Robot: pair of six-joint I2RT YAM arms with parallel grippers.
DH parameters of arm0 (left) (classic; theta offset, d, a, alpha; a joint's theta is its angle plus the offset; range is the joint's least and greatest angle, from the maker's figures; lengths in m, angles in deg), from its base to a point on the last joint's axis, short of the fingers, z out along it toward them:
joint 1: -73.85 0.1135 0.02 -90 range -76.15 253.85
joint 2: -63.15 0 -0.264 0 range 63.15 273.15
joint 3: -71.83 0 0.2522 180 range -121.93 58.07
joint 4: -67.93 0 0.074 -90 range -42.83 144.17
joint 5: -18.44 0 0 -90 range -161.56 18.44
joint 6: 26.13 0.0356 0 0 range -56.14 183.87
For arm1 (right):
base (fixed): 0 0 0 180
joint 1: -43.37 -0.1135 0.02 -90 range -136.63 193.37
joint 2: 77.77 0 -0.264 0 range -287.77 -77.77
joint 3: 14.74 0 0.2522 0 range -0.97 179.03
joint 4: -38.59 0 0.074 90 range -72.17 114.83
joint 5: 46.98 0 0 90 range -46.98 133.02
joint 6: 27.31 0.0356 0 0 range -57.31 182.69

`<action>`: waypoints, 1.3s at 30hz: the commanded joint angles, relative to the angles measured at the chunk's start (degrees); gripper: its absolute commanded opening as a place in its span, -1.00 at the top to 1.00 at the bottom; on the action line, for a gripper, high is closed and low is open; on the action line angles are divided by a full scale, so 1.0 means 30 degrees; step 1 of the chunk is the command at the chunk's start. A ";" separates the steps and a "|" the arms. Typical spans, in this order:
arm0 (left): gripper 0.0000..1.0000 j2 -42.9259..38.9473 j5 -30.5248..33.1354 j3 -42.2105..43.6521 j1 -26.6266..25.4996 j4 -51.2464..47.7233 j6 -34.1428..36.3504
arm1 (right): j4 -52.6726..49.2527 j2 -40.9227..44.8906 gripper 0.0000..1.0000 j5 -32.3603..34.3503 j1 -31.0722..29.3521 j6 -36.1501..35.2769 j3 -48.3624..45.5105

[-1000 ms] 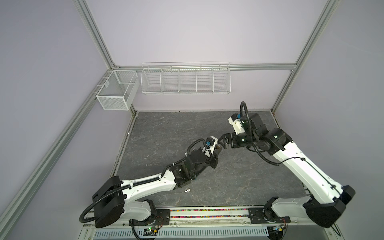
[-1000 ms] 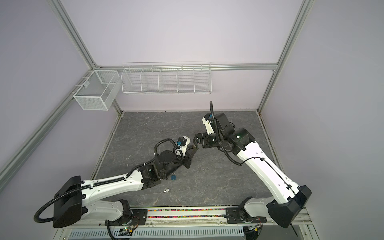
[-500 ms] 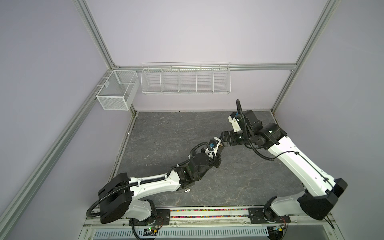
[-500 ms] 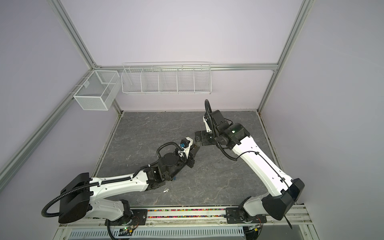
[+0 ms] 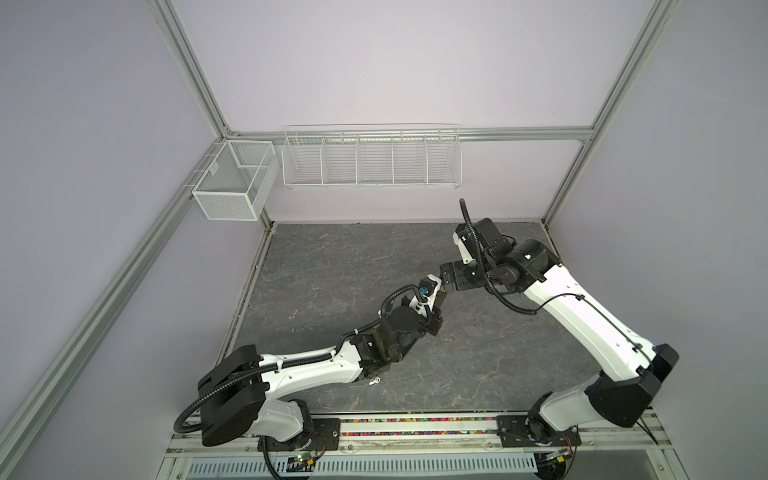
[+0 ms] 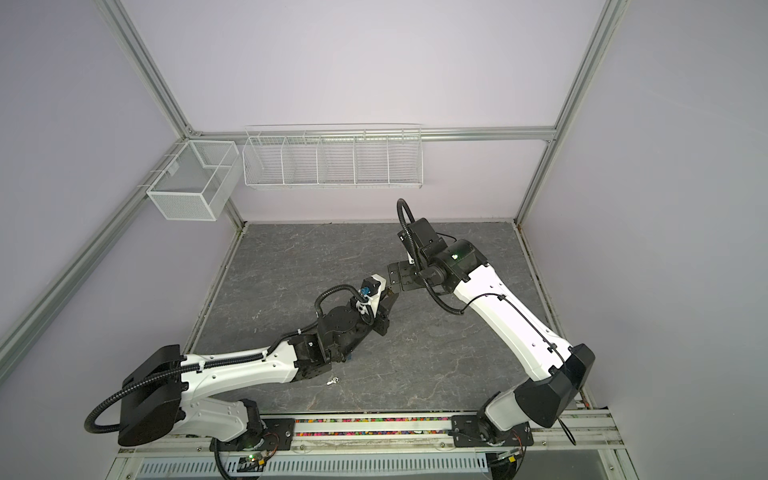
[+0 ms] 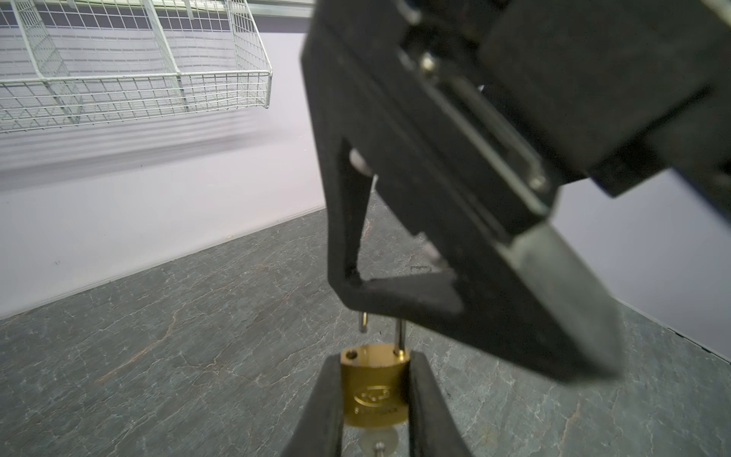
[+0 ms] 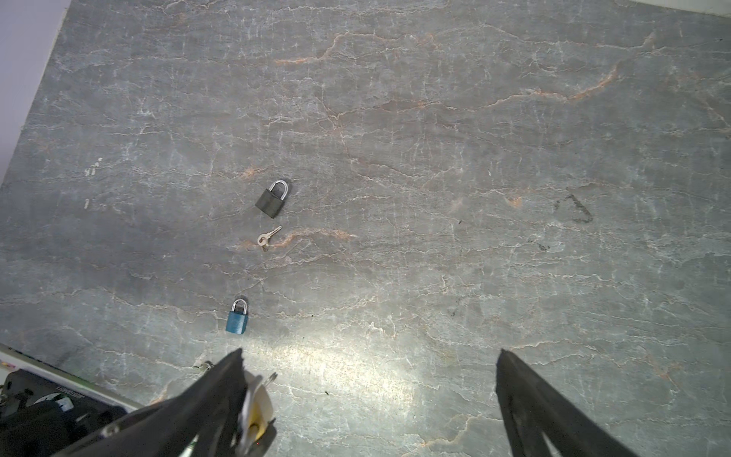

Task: Unlock with the key
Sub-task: 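Turn the key with the right gripper while the left gripper holds the padlock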

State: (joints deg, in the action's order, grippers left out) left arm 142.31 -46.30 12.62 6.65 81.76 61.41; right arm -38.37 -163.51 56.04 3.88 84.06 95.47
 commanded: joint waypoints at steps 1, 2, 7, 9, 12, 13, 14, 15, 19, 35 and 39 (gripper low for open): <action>1.00 -0.0128 0.0115 0.0160 -0.0161 0.0716 0.0460 | -0.1031 -0.0406 -0.97 0.0910 -0.0085 -0.0663 0.0765; 1.00 -0.0134 0.0013 0.0229 -0.0186 0.0811 0.0541 | -0.1282 -0.0534 -0.97 0.1019 -0.0077 -0.0800 0.0947; 1.00 -0.0164 -0.0094 0.0485 -0.0313 0.1237 0.0864 | -0.1924 -0.0902 -0.95 0.0960 0.0038 -0.1318 0.1486; 1.00 -0.0193 -0.0098 0.0512 -0.0335 0.1312 0.0920 | -0.2003 -0.0956 -0.95 0.0911 0.0107 -0.1431 0.1485; 1.00 -0.0240 -0.0087 0.0624 -0.0379 0.1432 0.0977 | -0.2223 -0.1043 -0.94 0.0872 0.0211 -0.1497 0.1571; 1.00 -0.0225 -0.0059 0.0620 -0.0390 0.1455 0.0977 | -0.2289 -0.1043 -0.94 0.0876 0.0266 -0.1518 0.1602; 1.00 -0.0257 -0.0065 0.0626 -0.0393 0.1437 0.0995 | -0.2305 -0.1013 -0.93 0.0858 0.0299 -0.1529 0.1575; 1.00 -0.0279 -0.0069 0.0639 -0.0401 0.1436 0.1006 | -0.2312 -0.0965 -0.93 0.0805 0.0346 -0.1581 0.1532; 1.00 -0.0199 0.0149 0.0648 -0.0394 0.1437 0.0945 | -0.2545 -0.0761 -0.93 0.0781 0.0497 -0.1648 0.1372; 1.00 0.0156 0.0316 0.0357 -0.0396 0.1693 0.0422 | -0.1321 0.1435 -0.91 -0.1347 0.0875 -0.1796 -0.0671; 1.00 0.0205 0.0324 0.0355 -0.0393 0.1793 0.0351 | -0.1140 0.1625 -0.91 -0.1724 0.0893 -0.1821 -0.0859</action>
State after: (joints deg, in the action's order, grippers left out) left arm 142.33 -45.84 14.22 5.65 84.37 62.83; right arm -43.27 -159.70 52.98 6.16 79.71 93.94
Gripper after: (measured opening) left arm 0.216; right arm 0.956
